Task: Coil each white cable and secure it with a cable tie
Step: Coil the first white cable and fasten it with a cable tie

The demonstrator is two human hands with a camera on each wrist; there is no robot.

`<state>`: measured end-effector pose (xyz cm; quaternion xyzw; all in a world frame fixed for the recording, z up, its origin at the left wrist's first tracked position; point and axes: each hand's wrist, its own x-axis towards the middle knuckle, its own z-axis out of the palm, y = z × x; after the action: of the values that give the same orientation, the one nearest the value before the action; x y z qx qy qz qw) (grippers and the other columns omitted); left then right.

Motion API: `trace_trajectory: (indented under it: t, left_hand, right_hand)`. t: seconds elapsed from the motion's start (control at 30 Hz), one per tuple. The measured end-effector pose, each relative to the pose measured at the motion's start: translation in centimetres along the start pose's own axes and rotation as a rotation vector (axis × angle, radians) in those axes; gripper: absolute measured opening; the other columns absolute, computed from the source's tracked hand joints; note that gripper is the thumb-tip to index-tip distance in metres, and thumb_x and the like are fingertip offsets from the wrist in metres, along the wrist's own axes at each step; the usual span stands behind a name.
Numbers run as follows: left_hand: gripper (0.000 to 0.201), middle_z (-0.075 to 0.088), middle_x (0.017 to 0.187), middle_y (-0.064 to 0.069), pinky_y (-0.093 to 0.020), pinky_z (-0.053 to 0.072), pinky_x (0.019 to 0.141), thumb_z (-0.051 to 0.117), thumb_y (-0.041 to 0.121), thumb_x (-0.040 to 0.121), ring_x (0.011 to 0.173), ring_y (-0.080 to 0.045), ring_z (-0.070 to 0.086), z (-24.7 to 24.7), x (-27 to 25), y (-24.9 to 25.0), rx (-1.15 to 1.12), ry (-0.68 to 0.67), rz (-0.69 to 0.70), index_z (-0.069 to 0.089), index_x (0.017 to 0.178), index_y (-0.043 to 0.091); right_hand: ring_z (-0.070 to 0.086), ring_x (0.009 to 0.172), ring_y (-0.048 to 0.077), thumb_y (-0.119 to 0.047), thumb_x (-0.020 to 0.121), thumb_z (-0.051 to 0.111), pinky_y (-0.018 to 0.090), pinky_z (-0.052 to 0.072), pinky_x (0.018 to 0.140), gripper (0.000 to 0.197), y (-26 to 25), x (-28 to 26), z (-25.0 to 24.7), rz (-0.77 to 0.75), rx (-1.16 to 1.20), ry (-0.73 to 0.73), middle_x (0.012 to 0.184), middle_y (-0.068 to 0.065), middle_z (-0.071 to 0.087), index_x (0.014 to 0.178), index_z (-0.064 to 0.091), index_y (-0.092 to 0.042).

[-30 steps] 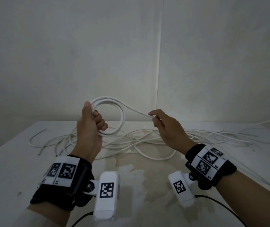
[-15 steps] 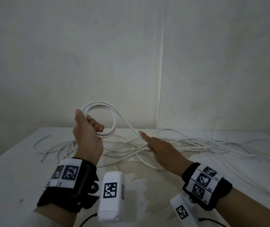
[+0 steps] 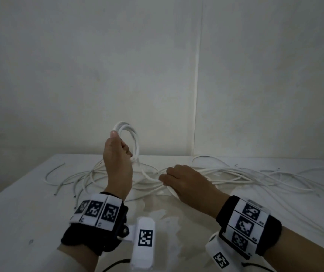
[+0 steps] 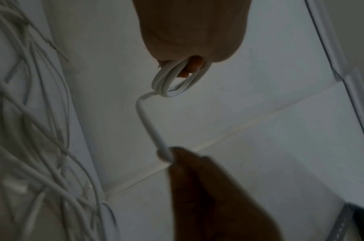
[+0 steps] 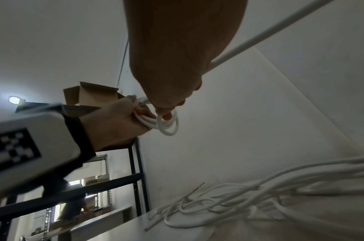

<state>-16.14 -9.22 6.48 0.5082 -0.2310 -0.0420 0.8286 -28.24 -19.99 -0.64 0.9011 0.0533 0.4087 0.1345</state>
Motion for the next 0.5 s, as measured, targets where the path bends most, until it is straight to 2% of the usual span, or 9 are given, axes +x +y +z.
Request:
trace_trajectory:
  t: [0.1,0.13,0.2,0.27,0.37,0.43,0.5]
  left_hand:
    - [0.038,0.036,0.058,0.002,-0.021,0.034,0.053,0.032,0.031,0.1,0.052,-0.011,0.037,-0.1,-1.1,-1.1,0.144,-0.106,0.085,0.036,0.065,0.017]
    - [0.037,0.038,0.058,0.002,-0.019,0.035,0.051,0.032,0.031,0.1,0.053,-0.011,0.039,-0.1,-1.6,-1.4,0.183,-0.152,0.104,0.037,0.066,0.017]
    - [0.035,0.04,0.058,0.003,-0.018,0.037,0.051,0.032,0.032,0.099,0.052,-0.007,0.042,0.0,-2.4,-1.9,0.239,-0.253,0.126,0.039,0.067,0.017]
    - [0.035,0.042,0.059,0.003,-0.018,0.038,0.053,0.032,0.034,0.097,0.049,-0.002,0.043,0.1,-2.9,-2.2,0.289,-0.342,0.128,0.041,0.069,0.015]
    - [0.043,0.048,0.06,-0.003,-0.018,0.04,0.047,0.031,0.04,0.095,0.046,-0.005,0.046,0.1,-3.4,-2.1,0.312,-0.463,0.059,0.05,0.079,0.005]
    - [0.04,0.042,0.057,-0.001,-0.017,0.034,0.041,0.031,0.036,0.097,0.043,-0.006,0.039,0.1,-3.8,-1.8,0.281,-0.506,-0.025,0.05,0.077,0.007]
    - [0.039,0.037,0.053,0.004,-0.016,0.027,0.04,0.031,0.034,0.099,0.042,-0.003,0.031,0.1,-4.1,-1.6,0.256,-0.536,-0.084,0.047,0.07,0.013]
  right_hand:
    - [0.035,0.065,0.016,0.0,0.082,0.054,0.027,0.027,0.058,0.012,-0.3,1.7,-1.4,-0.005,0.011,0.024,0.069,0.006,0.054,0.085,0.062,-0.007]
    - [0.035,0.064,0.016,-0.005,0.086,0.048,0.027,0.028,0.059,0.015,-0.4,2.3,-1.8,-0.009,0.018,0.041,0.068,0.007,0.054,0.082,0.062,-0.006]
    - [0.035,0.064,0.016,-0.013,0.092,0.042,0.028,0.028,0.059,0.022,-0.4,3.4,-2.5,-0.018,0.051,0.072,0.067,0.007,0.053,0.082,0.059,-0.007]
    - [0.033,0.063,0.015,-0.015,0.093,0.043,0.027,0.031,0.058,0.021,-0.4,4.1,-2.9,-0.001,0.11,0.102,0.066,0.007,0.053,0.082,0.058,-0.007]
    - [0.04,0.064,0.014,-0.011,0.087,0.048,0.026,0.036,0.061,0.018,-0.2,4.4,-3.4,0.093,0.233,0.125,0.068,0.009,0.057,0.078,0.061,-0.002]
    - [0.051,0.065,0.019,-0.018,0.093,0.045,0.027,0.042,0.062,0.026,0.0,4.3,-3.6,0.134,0.274,0.128,0.073,0.01,0.059,0.08,0.06,0.0]
    - [0.054,0.062,0.022,-0.026,0.098,0.035,0.03,0.045,0.059,0.04,0.2,4.3,-3.7,0.156,0.278,0.123,0.073,0.01,0.059,0.081,0.06,0.0]
